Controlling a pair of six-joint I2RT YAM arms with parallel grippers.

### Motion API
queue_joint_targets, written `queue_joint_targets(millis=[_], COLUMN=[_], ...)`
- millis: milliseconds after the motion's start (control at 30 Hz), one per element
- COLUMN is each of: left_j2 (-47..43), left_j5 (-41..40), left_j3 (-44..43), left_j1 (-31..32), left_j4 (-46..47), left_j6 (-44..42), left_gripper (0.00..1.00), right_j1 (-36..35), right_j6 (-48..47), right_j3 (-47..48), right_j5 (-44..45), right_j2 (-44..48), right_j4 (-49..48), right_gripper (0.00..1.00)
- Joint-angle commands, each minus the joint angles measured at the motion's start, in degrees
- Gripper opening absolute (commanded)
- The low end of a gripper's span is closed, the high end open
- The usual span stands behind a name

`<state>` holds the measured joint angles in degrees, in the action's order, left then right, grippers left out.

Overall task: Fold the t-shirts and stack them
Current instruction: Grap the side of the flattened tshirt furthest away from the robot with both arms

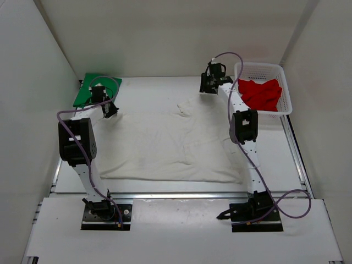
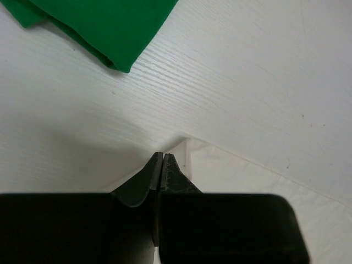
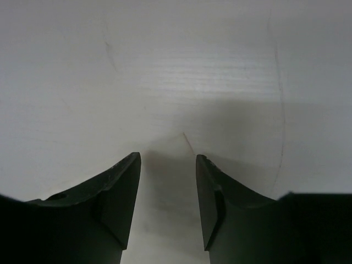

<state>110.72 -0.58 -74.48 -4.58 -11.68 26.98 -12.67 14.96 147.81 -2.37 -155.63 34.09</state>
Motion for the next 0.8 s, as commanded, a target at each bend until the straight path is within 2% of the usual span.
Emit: queue_joint_targets(millis=[0, 67, 167, 233, 500, 700, 767], left_j2=[-4.1, -3.9, -3.6, -3.3, -3.8, -3.7, -3.9], left_j5=[0.7, 0.8, 1.2, 1.1, 1.3, 1.4, 1.5], left_j3=[0.3, 0.1, 0.0, -0.3, 0.6, 0.7, 0.9], left_j1=[0.4, 0.3, -0.3, 0.2, 0.4, -0.3, -0.4], left_j4=[0.7, 0.6, 0.6, 0.6, 1.1, 1.3, 1.3], left_j6=[-0.4, -0.6, -0.1, 0.0, -0.1, 0.1, -0.2], left_gripper=[0.0, 0.0, 0.0, 0.0, 0.0, 0.0, 0.0], right_j1=[1.5, 1.9, 1.5, 1.6, 2.4, 3.3, 3.7], right_j6=[-0.6, -0.4, -0.3, 0.1, 3.1, 6.7, 7.2], right_j3=[0.0, -3.2, 1.9, 0.9, 1.1, 0.9, 1.3], right_j5=[-1.0, -1.0, -3.0, -4.6, -8.9, -13.9, -14.8], right_j2=[1.6, 3.1, -0.4, -0.7, -1.4, -3.1, -2.9], right_j4=[3.8, 2.8, 5.0, 4.3, 2.6, 1.0, 1.3], right_gripper=[0.43, 0.45, 0.44, 0.41, 0.43, 0.38, 0.3])
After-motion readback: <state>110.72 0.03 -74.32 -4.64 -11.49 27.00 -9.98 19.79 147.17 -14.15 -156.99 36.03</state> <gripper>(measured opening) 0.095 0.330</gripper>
